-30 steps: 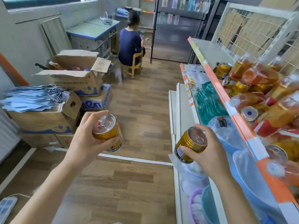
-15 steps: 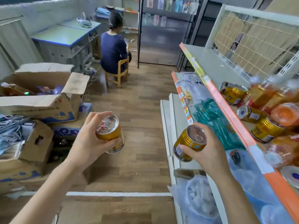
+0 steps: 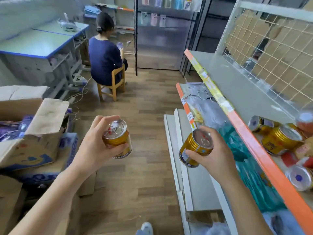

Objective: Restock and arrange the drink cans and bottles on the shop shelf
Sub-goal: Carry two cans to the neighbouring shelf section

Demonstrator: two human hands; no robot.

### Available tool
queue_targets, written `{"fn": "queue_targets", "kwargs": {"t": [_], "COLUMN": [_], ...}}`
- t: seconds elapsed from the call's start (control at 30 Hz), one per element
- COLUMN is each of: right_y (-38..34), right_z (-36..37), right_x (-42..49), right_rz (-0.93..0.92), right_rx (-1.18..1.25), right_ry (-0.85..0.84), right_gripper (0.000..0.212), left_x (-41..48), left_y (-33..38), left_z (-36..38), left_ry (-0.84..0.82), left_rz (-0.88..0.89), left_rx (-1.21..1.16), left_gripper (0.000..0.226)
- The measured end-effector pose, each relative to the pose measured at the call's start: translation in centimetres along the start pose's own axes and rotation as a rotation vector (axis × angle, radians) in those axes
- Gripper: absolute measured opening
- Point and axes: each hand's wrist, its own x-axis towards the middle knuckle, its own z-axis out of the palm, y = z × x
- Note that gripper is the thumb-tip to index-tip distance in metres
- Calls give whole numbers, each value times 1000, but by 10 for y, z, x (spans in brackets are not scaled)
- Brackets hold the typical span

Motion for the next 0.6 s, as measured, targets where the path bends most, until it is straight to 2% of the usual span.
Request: {"fn": "queue_targets", "kwargs": {"t": [0.3,0.6], "right_y": [17,25], "right_z": [37,99], "right_x": [158,311], "right_rz": [-13,5], "right_rx": [4,-8], "right_ry": [-43,13], "right_gripper": [71,71], "left_x": [137,297], "left_y": [-60,-146], "left_z": [22,35], "left_ry": [34,-7], "left_rz": [-33,-4], "left_rx": [23,-27], "left_gripper": [74,75]}}
